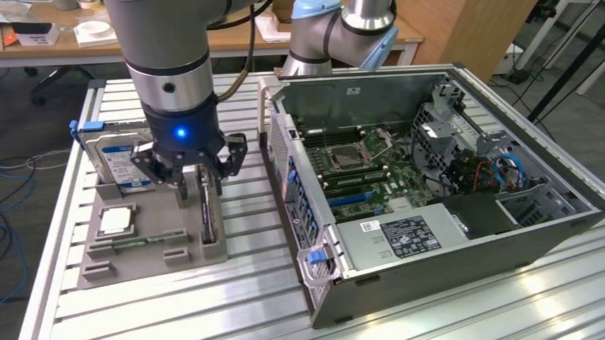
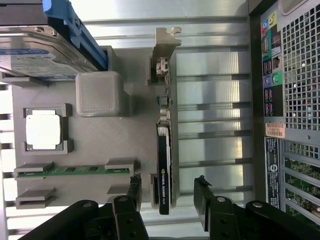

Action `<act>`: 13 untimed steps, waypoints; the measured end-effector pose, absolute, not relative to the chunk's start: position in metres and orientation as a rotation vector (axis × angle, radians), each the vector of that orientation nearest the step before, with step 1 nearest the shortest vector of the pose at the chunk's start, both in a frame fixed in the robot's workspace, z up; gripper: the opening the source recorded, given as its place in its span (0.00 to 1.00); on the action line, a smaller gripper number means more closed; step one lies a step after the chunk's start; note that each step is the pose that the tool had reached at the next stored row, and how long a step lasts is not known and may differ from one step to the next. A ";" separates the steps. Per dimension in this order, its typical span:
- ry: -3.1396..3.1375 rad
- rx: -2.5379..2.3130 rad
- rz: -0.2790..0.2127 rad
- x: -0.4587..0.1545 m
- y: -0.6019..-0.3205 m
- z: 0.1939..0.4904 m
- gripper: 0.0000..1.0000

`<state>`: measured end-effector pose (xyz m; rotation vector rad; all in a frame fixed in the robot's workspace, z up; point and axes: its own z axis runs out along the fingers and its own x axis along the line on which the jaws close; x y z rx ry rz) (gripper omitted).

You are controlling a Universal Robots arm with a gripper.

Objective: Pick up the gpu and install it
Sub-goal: 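Pick up the gpu and move the gpu toward the slot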

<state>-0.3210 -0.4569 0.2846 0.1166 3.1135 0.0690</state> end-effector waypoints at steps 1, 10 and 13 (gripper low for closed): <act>3.113 0.117 0.069 -0.321 -0.457 0.284 0.55; 3.114 0.117 0.069 -0.321 -0.457 0.280 0.55; 3.114 0.117 0.069 -0.321 -0.457 0.277 0.55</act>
